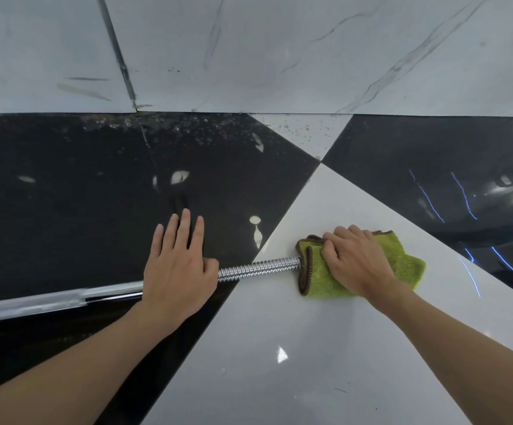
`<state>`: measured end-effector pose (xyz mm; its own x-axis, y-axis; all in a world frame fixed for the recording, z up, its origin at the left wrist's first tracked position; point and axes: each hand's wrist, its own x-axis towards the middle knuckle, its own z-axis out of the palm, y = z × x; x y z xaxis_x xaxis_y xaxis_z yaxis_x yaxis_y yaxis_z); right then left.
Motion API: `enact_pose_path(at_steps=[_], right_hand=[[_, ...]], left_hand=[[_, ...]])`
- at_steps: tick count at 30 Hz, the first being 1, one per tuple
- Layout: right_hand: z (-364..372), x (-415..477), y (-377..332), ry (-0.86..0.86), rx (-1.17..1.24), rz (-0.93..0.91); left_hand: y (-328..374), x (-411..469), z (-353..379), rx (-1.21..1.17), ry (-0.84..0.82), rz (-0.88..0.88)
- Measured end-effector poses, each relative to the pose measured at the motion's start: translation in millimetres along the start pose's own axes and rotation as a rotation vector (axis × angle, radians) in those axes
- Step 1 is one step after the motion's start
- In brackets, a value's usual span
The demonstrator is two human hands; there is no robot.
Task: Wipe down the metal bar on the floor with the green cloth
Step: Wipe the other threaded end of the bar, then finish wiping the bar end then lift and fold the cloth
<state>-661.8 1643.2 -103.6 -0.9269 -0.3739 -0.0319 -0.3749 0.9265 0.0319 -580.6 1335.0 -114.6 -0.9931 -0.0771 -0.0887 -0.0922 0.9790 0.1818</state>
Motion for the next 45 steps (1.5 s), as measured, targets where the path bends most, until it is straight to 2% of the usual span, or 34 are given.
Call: enact_pose_path(at_steps=[7,10,13,17,25,33,39,41,42,45], right_hand=[[2,-5,-107,0.116,0.094,-0.157],[6,-9,-124,0.156,0.116,-0.205],[9,-12,-111,0.166,0.111,-0.27],[4,-14,-76,0.079,0.074,-0.28],[-17,-18,25,-0.327,-0.02,-0.089],[-31,-22,17,-0.406,-0.178,-0.035],[-86,-1,41,-0.383,-0.158,-0.135],[-103,1,54,-0.399,-0.128,-0.056],[-106,0,62,-0.434,-0.096,0.041],[-100,-15,90,-0.663,0.04,0.352]], left_hand=[[-4,7,7,-0.045,-0.032,-0.004],[-2,-9,10,-0.006,-0.018,0.016],[2,-19,11,0.016,-0.012,0.011],[5,-28,12,0.032,-0.016,0.011],[14,-47,12,0.023,-0.023,0.014],[17,-56,9,0.028,-0.038,0.004],[38,-54,-9,0.019,-0.051,0.043],[65,-50,-14,-0.052,-0.061,0.086],[81,-46,-16,-0.089,-0.061,0.101],[131,-34,-17,-0.172,-0.073,0.118]])
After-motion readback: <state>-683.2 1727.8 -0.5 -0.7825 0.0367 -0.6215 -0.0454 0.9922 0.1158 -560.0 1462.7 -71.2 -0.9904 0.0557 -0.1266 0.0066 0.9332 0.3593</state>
